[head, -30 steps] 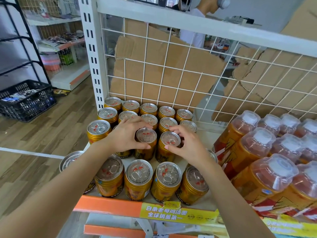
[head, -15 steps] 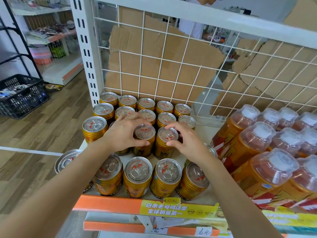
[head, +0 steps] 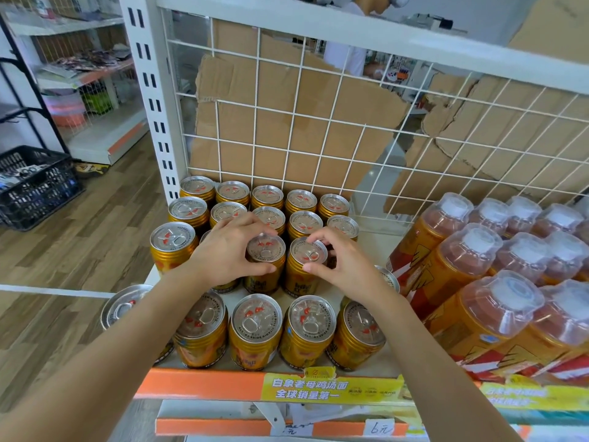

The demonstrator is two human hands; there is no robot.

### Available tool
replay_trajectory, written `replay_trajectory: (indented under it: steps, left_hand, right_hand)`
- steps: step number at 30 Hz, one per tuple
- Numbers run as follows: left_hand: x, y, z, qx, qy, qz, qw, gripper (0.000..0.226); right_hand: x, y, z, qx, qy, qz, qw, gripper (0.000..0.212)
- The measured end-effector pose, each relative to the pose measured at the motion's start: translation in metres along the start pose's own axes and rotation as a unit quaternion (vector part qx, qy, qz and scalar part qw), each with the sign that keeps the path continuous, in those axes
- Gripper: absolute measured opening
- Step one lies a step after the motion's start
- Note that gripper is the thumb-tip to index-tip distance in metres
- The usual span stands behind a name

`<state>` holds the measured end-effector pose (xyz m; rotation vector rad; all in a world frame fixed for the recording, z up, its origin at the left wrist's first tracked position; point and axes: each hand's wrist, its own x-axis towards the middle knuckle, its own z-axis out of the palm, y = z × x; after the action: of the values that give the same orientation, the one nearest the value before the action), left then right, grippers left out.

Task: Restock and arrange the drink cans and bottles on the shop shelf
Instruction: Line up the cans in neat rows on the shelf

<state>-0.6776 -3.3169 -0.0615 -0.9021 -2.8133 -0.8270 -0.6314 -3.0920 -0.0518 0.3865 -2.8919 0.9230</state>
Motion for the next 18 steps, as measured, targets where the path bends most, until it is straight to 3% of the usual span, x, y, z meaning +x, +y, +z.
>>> replay_trajectory:
  steps: [4, 18]
  left_hand:
    - [-0.001, 0.006, -0.003, 0.014, 0.001, -0.008, 1.000, 0.060]
    - [-0.002, 0.009, -0.006, 0.023, -0.017, -0.010, 1.000, 0.070]
  right_hand:
    - [-0.001, -0.001, -0.001, 0.003, 0.000, -0.001, 1.000, 0.033]
    - [-0.002, -0.004, -0.002, 0.020, 0.011, 0.012, 1.000, 0.039]
